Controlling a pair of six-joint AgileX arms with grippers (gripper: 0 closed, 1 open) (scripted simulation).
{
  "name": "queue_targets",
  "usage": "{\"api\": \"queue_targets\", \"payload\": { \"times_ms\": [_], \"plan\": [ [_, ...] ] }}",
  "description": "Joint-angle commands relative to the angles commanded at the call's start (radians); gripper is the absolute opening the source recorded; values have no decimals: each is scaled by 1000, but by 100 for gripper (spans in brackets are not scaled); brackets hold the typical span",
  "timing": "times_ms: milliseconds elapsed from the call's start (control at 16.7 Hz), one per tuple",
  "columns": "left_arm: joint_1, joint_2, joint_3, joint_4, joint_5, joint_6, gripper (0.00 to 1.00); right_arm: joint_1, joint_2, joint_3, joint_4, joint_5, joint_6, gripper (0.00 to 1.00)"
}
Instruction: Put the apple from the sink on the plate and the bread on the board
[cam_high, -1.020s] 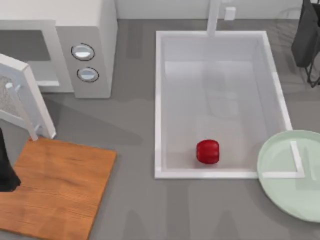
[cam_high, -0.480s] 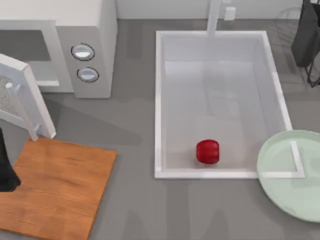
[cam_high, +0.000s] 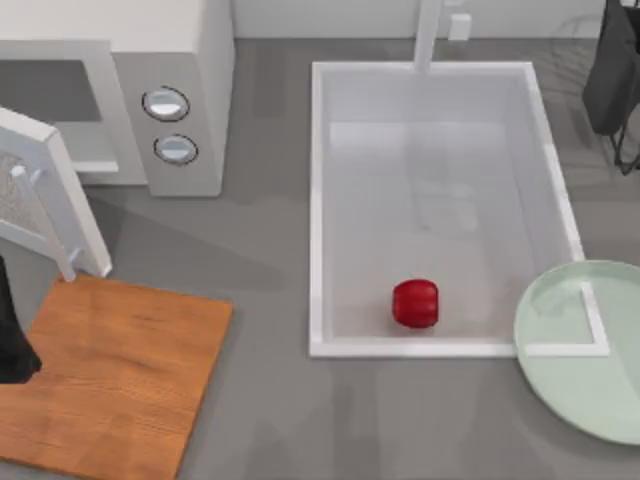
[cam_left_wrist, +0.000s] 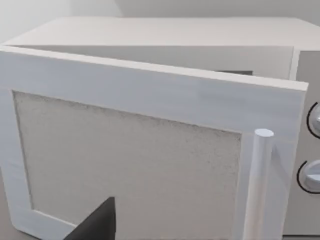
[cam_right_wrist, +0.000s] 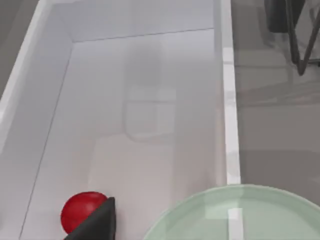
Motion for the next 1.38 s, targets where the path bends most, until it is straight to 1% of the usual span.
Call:
{"api": "queue_targets", "payload": {
  "times_ms": [480,780,1020,1380],
  "plan": [
    [0,0,0,0,0,0,100,201,819,667,-417,2,206,100],
    [0,0,0,0,0,0,100,300,1240,990,-605,5,290,100],
    [0,0,0,0,0,0,100,345,1432,1142,-688,6,323,100],
    [0,0,0,0,0,0,100,353,1467,1171,-703,7,327,100]
  ]
}}
